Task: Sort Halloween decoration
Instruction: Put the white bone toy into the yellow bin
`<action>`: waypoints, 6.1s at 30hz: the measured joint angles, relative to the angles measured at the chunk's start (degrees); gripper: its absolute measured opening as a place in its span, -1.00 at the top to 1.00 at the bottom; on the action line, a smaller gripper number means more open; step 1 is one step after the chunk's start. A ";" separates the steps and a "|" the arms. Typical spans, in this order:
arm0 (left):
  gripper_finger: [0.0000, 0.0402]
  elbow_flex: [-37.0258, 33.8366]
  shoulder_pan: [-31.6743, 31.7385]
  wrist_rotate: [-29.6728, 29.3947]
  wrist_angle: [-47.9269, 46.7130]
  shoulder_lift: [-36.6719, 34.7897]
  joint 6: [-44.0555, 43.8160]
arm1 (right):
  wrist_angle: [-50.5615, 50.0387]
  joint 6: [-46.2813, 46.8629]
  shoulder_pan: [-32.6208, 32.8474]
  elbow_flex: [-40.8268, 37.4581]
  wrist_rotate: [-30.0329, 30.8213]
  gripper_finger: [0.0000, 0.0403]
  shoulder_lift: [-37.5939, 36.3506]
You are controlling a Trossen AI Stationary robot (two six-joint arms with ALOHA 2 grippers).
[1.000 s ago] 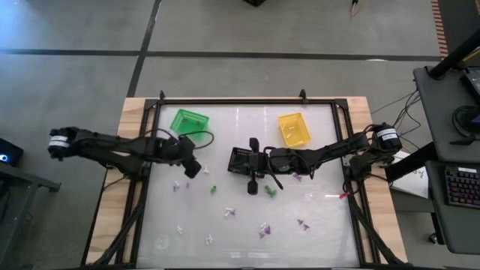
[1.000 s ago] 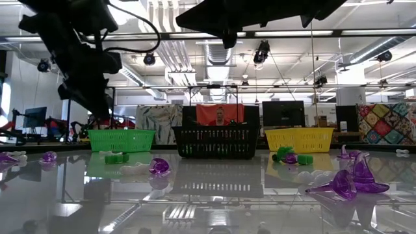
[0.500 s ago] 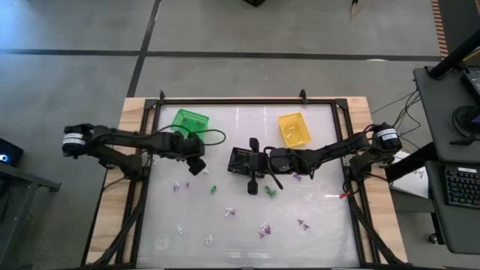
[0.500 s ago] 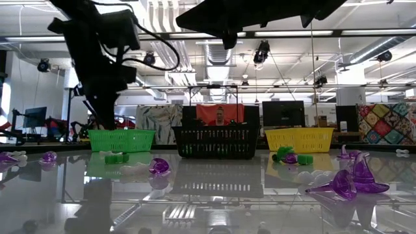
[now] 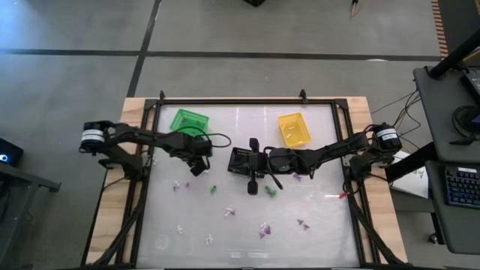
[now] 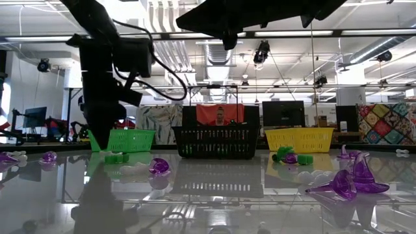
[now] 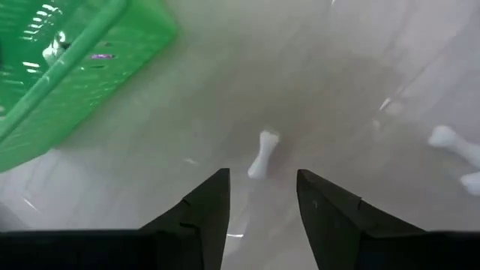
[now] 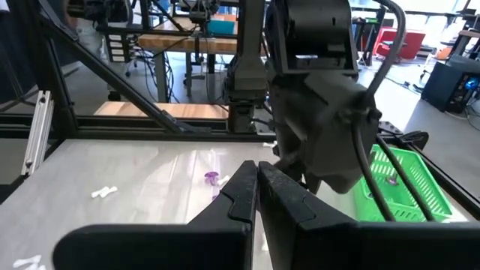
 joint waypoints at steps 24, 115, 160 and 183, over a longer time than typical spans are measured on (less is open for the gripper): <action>0.78 -0.73 2.01 2.77 4.31 3.99 4.31 | 0.17 0.80 0.02 0.00 -0.02 0.96 0.02; 1.00 -18.86 -18.19 11.82 86.12 -20.98 -2.48 | 4.52 -33.23 6.95 -0.04 12.65 0.25 0.61; 1.00 -17.68 -17.82 14.70 103.35 -9.37 -5.62 | 5.24 -40.79 7.04 0.48 12.48 0.25 0.57; 0.95 -17.84 -17.70 15.21 102.54 -9.31 -6.34 | 4.46 -41.64 7.06 0.48 12.70 0.64 0.57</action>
